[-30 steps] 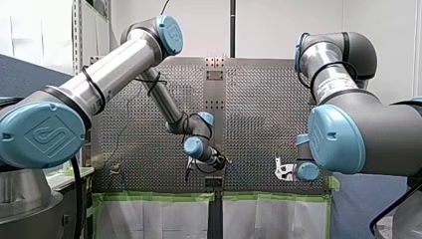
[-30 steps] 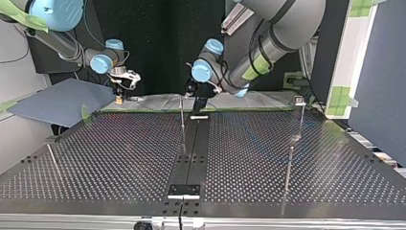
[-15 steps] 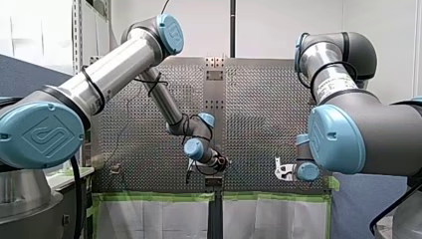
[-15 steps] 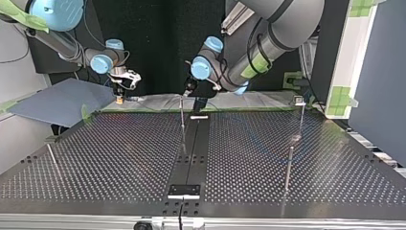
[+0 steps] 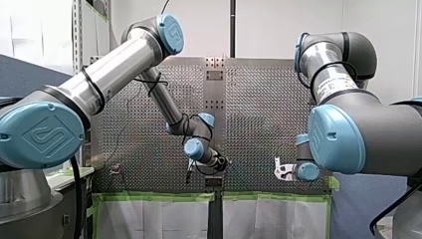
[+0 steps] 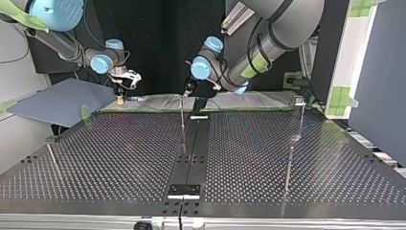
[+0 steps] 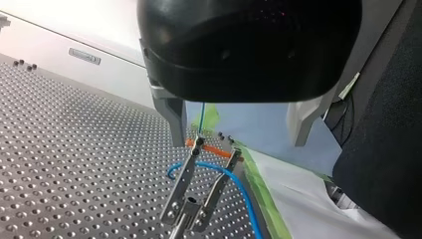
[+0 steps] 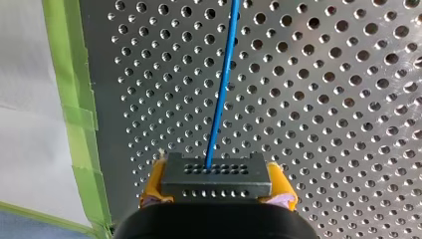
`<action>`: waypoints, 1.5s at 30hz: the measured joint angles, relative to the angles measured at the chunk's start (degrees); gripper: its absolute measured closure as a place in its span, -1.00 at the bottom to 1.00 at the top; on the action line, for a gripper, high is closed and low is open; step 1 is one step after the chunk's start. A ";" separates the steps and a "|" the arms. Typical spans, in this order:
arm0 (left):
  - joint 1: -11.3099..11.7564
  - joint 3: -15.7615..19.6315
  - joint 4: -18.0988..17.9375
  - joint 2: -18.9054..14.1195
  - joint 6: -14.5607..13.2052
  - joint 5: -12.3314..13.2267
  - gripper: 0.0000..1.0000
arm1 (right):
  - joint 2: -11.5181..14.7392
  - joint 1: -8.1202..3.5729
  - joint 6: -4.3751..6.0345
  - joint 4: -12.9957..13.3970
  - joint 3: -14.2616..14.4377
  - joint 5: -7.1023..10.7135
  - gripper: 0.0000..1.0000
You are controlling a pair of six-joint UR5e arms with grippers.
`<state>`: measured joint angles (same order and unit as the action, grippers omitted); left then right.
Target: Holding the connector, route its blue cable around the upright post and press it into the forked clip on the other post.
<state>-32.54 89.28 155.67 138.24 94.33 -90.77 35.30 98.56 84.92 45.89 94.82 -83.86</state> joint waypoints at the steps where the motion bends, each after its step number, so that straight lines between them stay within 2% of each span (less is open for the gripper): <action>1: -0.02 0.00 0.04 -0.02 -0.04 -0.03 -1.00 | 0.00 -0.01 0.00 0.00 0.00 0.00 -0.11; 5: -0.32 0.65 -0.13 -0.77 -0.63 -0.52 -1.00 | 0.00 0.00 -0.03 -0.09 -0.01 0.00 -0.11; 11: -1.36 3.19 -2.45 -3.34 -0.70 -2.17 -1.00 | -0.02 0.00 -0.08 -0.18 0.00 0.00 -0.11; 23: -2.80 9.18 -8.11 -9.35 4.42 -7.95 -1.00 | -0.03 0.42 0.00 0.16 -0.01 0.00 -0.11; 30: -2.93 12.51 -6.27 -12.66 7.26 -11.28 -1.00 | -0.02 0.72 0.00 0.17 -0.01 0.01 -0.11; 40: -3.24 17.42 -4.74 -17.57 6.09 -16.19 -1.00 | -0.01 1.07 0.15 0.23 -0.01 0.00 -0.11; 45: -3.25 19.78 -4.48 -19.94 6.20 -17.44 -1.00 | -0.02 1.22 0.27 0.44 -0.02 0.01 -0.11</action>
<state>-35.79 109.06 151.19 118.29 100.54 -108.22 35.28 99.79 85.19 46.34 94.80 -83.85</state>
